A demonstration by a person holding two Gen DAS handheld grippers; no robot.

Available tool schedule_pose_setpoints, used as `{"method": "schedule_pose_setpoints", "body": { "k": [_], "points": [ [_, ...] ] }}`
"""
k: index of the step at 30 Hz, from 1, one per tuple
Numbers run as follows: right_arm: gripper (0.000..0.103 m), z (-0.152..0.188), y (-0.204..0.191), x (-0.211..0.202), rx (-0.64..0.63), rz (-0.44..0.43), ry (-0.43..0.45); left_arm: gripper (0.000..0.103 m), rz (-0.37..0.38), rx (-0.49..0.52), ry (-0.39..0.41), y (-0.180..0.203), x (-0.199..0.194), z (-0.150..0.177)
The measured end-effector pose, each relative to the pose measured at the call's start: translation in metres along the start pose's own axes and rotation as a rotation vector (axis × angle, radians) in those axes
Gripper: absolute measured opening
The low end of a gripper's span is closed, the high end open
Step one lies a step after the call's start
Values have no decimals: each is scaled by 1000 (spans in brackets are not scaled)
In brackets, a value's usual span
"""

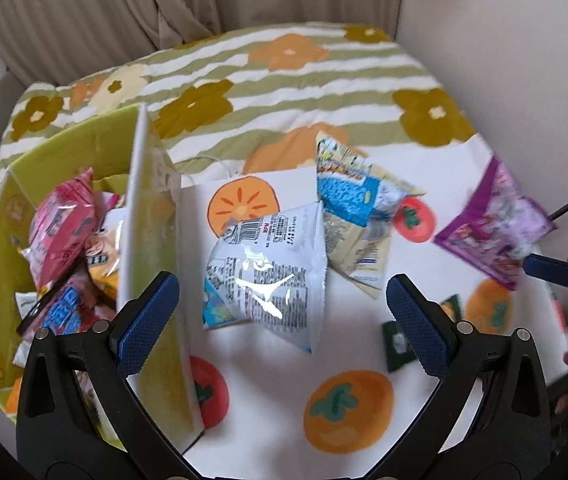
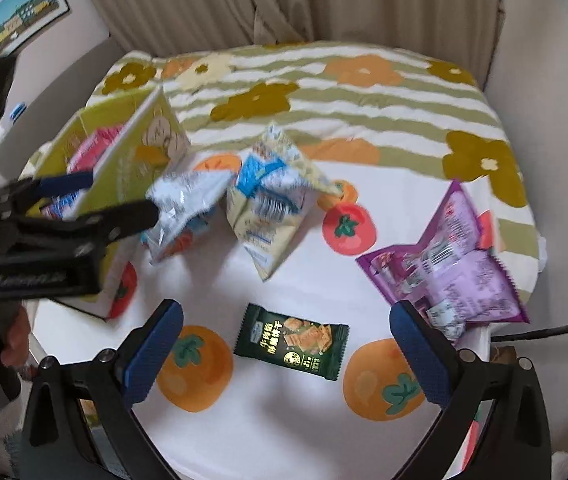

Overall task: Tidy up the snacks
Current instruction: 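Grasp a white snack bag with the left tool while the right tool grasps a green cracker packet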

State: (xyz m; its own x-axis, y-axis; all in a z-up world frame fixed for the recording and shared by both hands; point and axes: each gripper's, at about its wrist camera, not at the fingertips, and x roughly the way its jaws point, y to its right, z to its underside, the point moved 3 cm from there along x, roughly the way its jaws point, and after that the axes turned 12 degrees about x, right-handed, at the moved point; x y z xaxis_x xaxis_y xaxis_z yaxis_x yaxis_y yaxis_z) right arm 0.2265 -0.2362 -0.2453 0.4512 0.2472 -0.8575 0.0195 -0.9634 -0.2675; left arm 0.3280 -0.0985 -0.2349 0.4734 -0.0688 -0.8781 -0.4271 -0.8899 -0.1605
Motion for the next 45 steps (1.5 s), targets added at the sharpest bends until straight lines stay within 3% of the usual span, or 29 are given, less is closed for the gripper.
{"method": "schedule_pose_setpoints", "body": {
  "k": [10, 20, 29, 30, 34, 41, 45],
  "points": [
    [103, 11, 2, 56, -147, -86, -95, 103, -70, 48, -112, 9, 62, -6],
    [103, 26, -9, 96, -333, -106, -168, 102, -150, 137, -134, 11, 84, -11],
    [103, 39, -1, 103, -387, -115, -198, 89, -227, 290, -183, 18, 94, -8],
    [103, 41, 0, 102, -397, -115, -200, 84, -228, 292, -196, 16, 97, -6],
    [103, 50, 3, 99, -427, -118, -209, 83, -214, 295, -194, 13, 99, -5],
    [102, 69, 2, 96, -503, -92, -200, 66, -212, 301, -166, 14, 96, -4],
    [92, 72, 4, 95, -532, -69, -168, 61, -199, 287, -162, 14, 91, 0]
  ]
}}
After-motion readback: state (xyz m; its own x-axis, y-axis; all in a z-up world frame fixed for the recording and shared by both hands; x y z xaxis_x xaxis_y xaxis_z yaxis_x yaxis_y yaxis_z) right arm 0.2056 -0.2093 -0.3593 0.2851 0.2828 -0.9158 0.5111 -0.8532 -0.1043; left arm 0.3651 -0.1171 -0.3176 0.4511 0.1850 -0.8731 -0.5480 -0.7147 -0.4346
